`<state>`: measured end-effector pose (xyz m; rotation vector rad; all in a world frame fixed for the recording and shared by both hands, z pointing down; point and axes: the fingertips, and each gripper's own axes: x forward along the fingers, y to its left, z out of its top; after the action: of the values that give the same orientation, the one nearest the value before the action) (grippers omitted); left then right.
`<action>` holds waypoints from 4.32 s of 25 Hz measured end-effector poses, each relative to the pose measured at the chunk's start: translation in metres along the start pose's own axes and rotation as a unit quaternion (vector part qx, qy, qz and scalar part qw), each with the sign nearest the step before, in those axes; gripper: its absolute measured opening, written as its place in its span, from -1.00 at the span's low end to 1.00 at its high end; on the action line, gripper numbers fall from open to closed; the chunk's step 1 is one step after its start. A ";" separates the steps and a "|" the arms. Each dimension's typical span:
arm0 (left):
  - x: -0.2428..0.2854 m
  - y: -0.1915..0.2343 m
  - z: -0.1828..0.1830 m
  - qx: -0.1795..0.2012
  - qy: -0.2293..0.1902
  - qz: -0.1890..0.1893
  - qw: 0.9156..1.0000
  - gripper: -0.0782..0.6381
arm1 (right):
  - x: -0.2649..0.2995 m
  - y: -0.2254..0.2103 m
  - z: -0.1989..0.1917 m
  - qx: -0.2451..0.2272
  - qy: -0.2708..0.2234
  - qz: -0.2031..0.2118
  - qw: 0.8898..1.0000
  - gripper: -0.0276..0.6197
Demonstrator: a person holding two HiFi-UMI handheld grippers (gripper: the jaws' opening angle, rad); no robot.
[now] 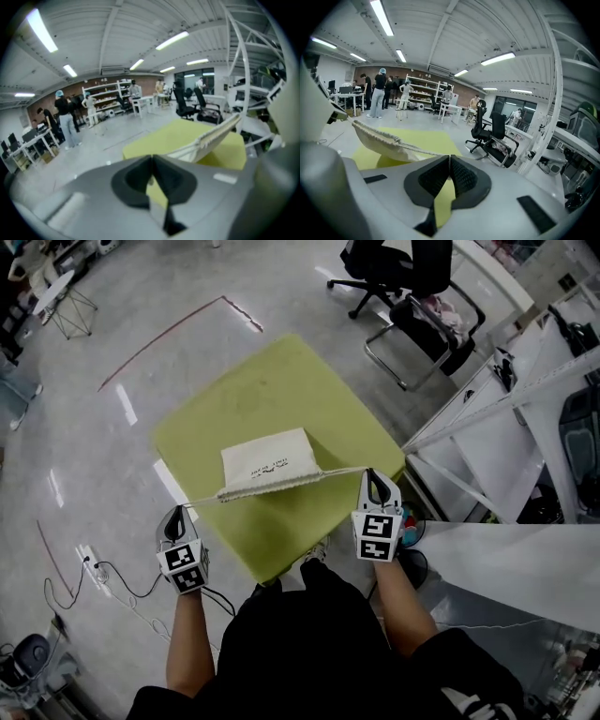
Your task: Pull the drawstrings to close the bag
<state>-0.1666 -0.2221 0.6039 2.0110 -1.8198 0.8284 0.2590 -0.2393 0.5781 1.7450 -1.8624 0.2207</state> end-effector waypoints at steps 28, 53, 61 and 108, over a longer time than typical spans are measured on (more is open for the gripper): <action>-0.027 0.057 0.127 -0.076 -0.145 0.043 0.986 -0.76 | -0.018 -0.098 0.139 0.083 -0.166 -0.066 0.980 -0.88; -0.046 0.099 0.176 -0.158 -0.217 0.075 0.960 -0.76 | -0.024 -0.145 0.189 0.156 -0.240 -0.082 0.955 -0.87; -0.048 0.115 0.175 -0.186 -0.229 0.076 0.952 -0.76 | -0.028 -0.155 0.199 0.175 -0.255 -0.084 0.947 -0.87; 0.044 0.125 0.249 -0.088 -0.210 0.033 0.973 -0.75 | 0.092 -0.112 0.243 0.045 -0.206 -0.012 0.978 -0.87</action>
<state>-0.2347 -0.4206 0.4155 2.1353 -2.1018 0.2501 0.2965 -0.4520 0.3958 1.9898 -2.1431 -0.0756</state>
